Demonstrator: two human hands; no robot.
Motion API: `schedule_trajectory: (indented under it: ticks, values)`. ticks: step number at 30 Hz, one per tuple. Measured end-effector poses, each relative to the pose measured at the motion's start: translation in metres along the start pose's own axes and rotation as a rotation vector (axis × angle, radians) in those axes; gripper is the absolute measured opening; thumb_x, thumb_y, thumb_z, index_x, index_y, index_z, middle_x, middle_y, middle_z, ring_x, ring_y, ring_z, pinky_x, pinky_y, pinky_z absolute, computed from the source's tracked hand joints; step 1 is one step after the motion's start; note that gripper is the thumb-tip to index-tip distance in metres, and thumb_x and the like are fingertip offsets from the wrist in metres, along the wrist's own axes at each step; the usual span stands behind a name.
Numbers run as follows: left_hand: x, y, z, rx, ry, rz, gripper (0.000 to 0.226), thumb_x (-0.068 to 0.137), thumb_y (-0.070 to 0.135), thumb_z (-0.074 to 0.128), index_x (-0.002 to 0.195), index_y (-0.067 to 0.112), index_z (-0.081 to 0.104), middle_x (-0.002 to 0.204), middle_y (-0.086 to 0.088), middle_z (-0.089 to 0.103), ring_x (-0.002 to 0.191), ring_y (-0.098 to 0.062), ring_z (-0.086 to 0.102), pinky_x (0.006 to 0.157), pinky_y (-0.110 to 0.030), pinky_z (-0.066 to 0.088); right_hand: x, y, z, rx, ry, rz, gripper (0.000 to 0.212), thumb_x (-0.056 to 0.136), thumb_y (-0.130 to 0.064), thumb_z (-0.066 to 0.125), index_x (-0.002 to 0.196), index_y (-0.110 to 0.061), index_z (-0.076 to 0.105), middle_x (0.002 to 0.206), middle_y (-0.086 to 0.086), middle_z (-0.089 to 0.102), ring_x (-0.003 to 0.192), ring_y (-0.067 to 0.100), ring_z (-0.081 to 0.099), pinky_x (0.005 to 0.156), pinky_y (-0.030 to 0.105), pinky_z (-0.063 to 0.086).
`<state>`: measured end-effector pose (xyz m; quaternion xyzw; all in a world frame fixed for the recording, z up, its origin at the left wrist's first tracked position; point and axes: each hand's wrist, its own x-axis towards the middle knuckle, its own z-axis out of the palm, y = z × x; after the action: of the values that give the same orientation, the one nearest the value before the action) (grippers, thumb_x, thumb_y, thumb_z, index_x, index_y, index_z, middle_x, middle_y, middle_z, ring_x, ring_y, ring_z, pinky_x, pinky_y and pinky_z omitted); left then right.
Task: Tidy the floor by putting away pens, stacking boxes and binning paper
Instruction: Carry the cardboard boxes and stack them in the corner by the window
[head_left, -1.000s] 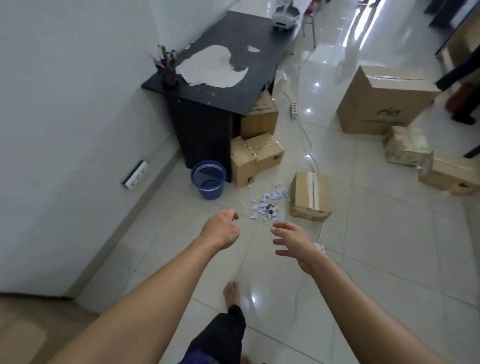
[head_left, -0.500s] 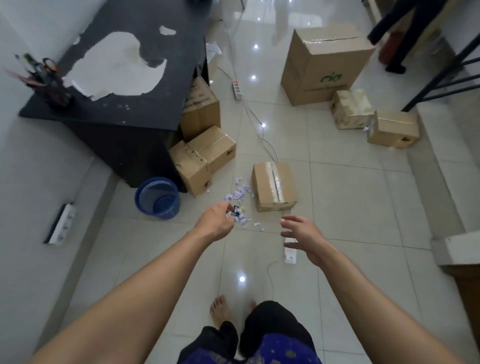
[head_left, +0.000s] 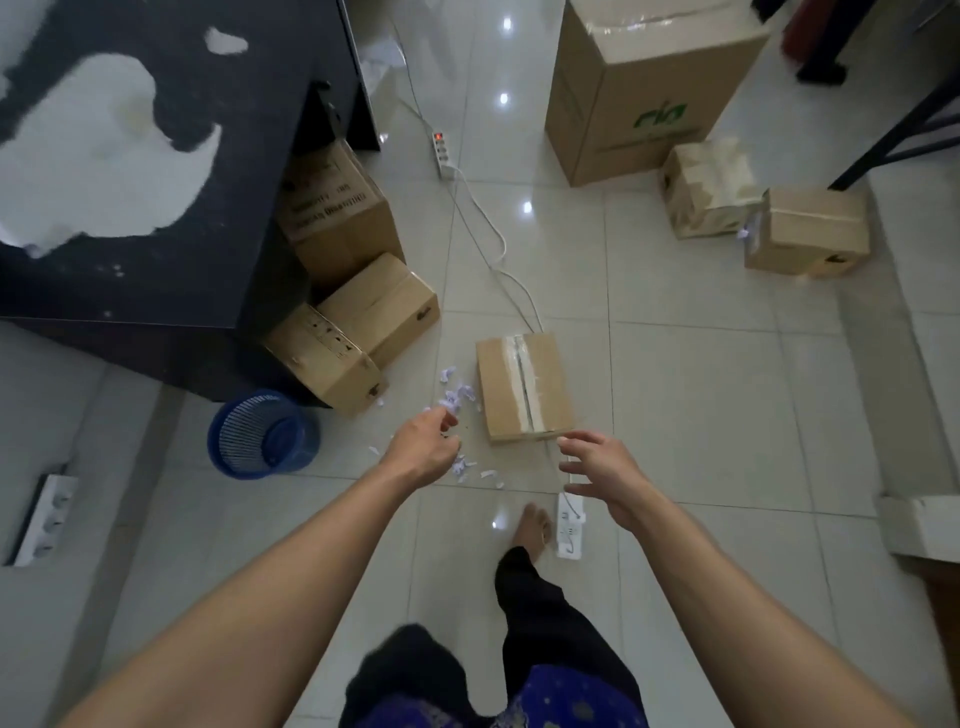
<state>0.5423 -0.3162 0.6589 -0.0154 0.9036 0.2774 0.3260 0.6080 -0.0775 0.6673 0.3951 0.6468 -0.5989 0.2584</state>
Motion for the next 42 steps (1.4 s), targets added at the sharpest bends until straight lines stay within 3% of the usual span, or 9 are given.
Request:
schedule_trajectory:
  ticks: [5, 10, 19, 22, 25, 28, 32, 36, 42]
  values:
    - [0.075, 0.030, 0.023, -0.071, -0.003, -0.068, 0.034, 0.094, 0.023, 0.057, 0.127, 0.017, 0.061, 0.128, -0.002, 0.063, 0.110, -0.020, 0.062, 0.096, -0.033, 0.049, 0.081, -0.024, -0.029, -0.024, -0.032, 0.078, 0.034, 0.099, -0.024, 0.066, 0.130, -0.011, 0.062, 0.125, 0.008, 0.065, 0.112, 0.023, 0.064, 0.097, 0.049, 0.056]
    - [0.164, 0.032, 0.056, -0.086, -0.022, -0.125, 0.035, 0.096, 0.021, 0.054, 0.130, 0.013, 0.058, 0.132, -0.002, 0.061, 0.114, -0.020, 0.060, 0.097, -0.034, 0.048, 0.183, -0.021, -0.041, -0.001, -0.025, 0.130, 0.041, 0.098, -0.024, 0.067, 0.136, -0.011, 0.059, 0.120, 0.006, 0.066, 0.109, 0.021, 0.064, 0.096, 0.048, 0.057]
    - [0.344, -0.020, 0.171, -0.048, -0.026, -0.196, 0.047, 0.095, 0.021, 0.055, 0.141, 0.014, 0.048, 0.147, -0.006, 0.051, 0.131, -0.026, 0.050, 0.106, -0.042, 0.044, 0.397, 0.050, -0.042, -0.111, 0.038, 0.103, 0.049, 0.098, -0.025, 0.066, 0.143, -0.013, 0.052, 0.140, 0.006, 0.057, 0.125, 0.023, 0.056, 0.109, 0.048, 0.048]
    - [0.388, -0.043, 0.207, -0.046, -0.009, -0.245, 0.050, 0.095, 0.023, 0.056, 0.143, 0.015, 0.045, 0.147, -0.006, 0.049, 0.129, -0.028, 0.051, 0.103, -0.037, 0.043, 0.449, 0.079, -0.040, -0.158, 0.074, 0.108, 0.056, 0.099, -0.026, 0.064, 0.150, -0.015, 0.044, 0.152, 0.005, 0.048, 0.135, 0.024, 0.049, 0.113, 0.042, 0.042]
    - [0.430, -0.069, 0.244, -0.089, -0.020, -0.309, 0.051, 0.096, 0.023, 0.054, 0.145, 0.016, 0.041, 0.147, -0.005, 0.049, 0.125, -0.025, 0.051, 0.092, -0.029, 0.037, 0.497, 0.112, -0.039, -0.171, 0.095, 0.135, 0.065, 0.101, -0.024, 0.062, 0.157, -0.018, 0.031, 0.161, 0.004, 0.037, 0.142, 0.024, 0.042, 0.108, 0.034, 0.036]
    - [0.461, -0.089, 0.273, -0.183, -0.044, -0.384, 0.057, 0.098, 0.022, 0.054, 0.150, 0.015, 0.033, 0.139, -0.002, 0.051, 0.107, -0.020, 0.050, 0.085, -0.029, 0.036, 0.530, 0.140, -0.037, -0.197, 0.101, 0.152, 0.075, 0.100, -0.024, 0.062, 0.162, -0.022, 0.019, 0.165, 0.004, 0.029, 0.146, 0.027, 0.038, 0.113, 0.039, 0.035]
    - [0.491, -0.113, 0.310, -0.365, -0.096, -0.507, 0.047, 0.098, 0.020, 0.059, 0.140, 0.010, 0.041, 0.127, 0.002, 0.054, 0.107, -0.019, 0.053, 0.086, -0.030, 0.040, 0.566, 0.175, -0.029, -0.194, 0.088, 0.178, 0.088, 0.098, -0.017, 0.064, 0.163, -0.024, 0.006, 0.166, 0.002, 0.027, 0.146, 0.027, 0.038, 0.115, 0.040, 0.034]
    - [0.487, -0.125, 0.319, -0.507, -0.171, -0.533, 0.054, 0.096, 0.023, 0.064, 0.144, 0.011, 0.043, 0.136, -0.001, 0.058, 0.111, -0.019, 0.057, 0.088, -0.032, 0.043, 0.563, 0.181, -0.016, -0.221, 0.080, 0.156, 0.085, 0.091, -0.018, 0.067, 0.161, -0.026, 0.020, 0.157, -0.001, 0.040, 0.138, 0.025, 0.047, 0.115, 0.043, 0.040]
    - [0.462, -0.117, 0.274, -0.545, -0.050, -0.442, 0.056, 0.097, 0.016, 0.058, 0.148, 0.020, 0.037, 0.132, -0.001, 0.059, 0.113, -0.021, 0.060, 0.096, -0.035, 0.051, 0.522, 0.139, -0.005, -0.276, 0.099, 0.022, 0.066, 0.082, -0.030, 0.075, 0.141, -0.031, 0.046, 0.134, 0.002, 0.052, 0.113, 0.023, 0.058, 0.100, 0.047, 0.052]
